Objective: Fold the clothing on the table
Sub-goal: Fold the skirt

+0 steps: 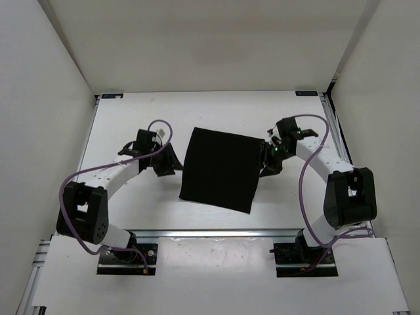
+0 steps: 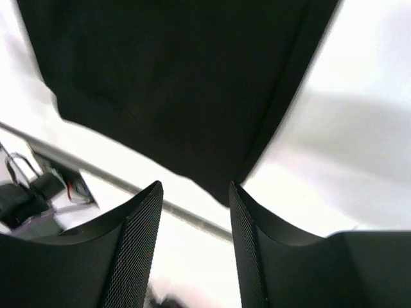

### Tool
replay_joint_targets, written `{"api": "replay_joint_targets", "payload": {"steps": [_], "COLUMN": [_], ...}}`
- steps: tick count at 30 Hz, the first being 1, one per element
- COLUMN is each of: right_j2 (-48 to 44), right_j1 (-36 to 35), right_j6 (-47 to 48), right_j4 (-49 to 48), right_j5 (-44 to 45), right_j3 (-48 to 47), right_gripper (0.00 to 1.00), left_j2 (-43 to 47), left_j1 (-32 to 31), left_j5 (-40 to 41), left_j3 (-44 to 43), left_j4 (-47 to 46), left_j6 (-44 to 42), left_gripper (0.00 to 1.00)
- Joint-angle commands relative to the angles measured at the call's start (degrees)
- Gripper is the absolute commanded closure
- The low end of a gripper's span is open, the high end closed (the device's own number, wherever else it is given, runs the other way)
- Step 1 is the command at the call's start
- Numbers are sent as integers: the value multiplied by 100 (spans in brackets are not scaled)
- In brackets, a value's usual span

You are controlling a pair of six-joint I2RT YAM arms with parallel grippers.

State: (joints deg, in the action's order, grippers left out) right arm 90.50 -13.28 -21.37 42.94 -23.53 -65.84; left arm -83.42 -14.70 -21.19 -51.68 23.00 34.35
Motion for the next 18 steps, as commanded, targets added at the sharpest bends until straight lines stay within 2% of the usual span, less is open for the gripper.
{"api": "replay_joint_targets", "payload": {"steps": [1, 7, 13, 16, 18], "right_j2": [-365, -735, -814, -788, -762], "right_j1": [-140, -158, -184, -184, -228], "right_j6": [-412, -904, -992, -1098, -1220], "right_j4": [-285, -883, -892, -962, -1015], "right_j5": [-248, -486, -372, -328, -240], "right_j3": [807, 1767, 1873, 2005, 2145], "right_gripper": [49, 49, 49, 51, 52], "left_j2": [238, 344, 53, 71, 71], "left_j1": [-208, -297, -341, -349, -367], "left_j5": [343, 169, -43, -166, -350], "left_j3": [632, 1616, 1573, 1810, 1968], "left_j4": [389, -382, -446, -647, -832], "left_j6": [-288, -130, -201, -113, 27], "left_gripper": [43, 43, 45, 53, 63]}}
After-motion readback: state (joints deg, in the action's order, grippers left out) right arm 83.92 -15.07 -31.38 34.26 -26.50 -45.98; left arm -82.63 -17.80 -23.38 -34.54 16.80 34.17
